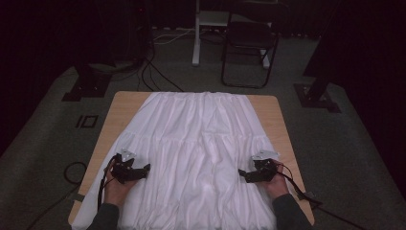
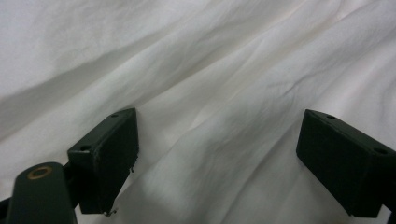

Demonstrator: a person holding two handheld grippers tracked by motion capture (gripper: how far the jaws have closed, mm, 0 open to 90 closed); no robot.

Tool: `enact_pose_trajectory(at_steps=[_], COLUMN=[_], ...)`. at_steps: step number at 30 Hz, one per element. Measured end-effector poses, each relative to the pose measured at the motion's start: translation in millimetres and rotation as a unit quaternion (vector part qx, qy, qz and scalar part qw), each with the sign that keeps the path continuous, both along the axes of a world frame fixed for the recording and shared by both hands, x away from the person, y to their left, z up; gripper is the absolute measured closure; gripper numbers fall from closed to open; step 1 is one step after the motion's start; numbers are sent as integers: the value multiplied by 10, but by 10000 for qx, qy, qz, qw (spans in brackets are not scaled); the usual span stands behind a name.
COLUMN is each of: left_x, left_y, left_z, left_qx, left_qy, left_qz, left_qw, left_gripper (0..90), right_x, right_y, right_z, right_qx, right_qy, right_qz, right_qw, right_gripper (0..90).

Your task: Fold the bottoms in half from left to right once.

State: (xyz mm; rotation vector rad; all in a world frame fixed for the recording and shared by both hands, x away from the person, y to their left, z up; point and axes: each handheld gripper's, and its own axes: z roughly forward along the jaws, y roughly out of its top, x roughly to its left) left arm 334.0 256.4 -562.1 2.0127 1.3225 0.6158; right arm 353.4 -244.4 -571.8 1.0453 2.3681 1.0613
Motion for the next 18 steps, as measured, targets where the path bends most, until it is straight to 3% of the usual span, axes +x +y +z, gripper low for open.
enact_pose_trajectory(at_steps=[10, 15, 18], left_x=[-3, -51, -92], left_y=[-4, 31, 83], left_z=[1, 36, 128], left_qx=[-4, -31, -38], left_qy=[-11, -63, -150], left_qz=[43, 76, 113], left_qw=[10000, 9999, 9998], left_gripper=[163, 310, 322], right_x=[-2, -1, -1], right_y=[1, 0, 0], right_z=[0, 0, 0], right_qx=[-1, -5, -4], right_qy=[5, 3, -2], right_qz=[-9, -6, -5], right_qw=[10000, 10000, 10000], right_gripper=[123, 124, 124])
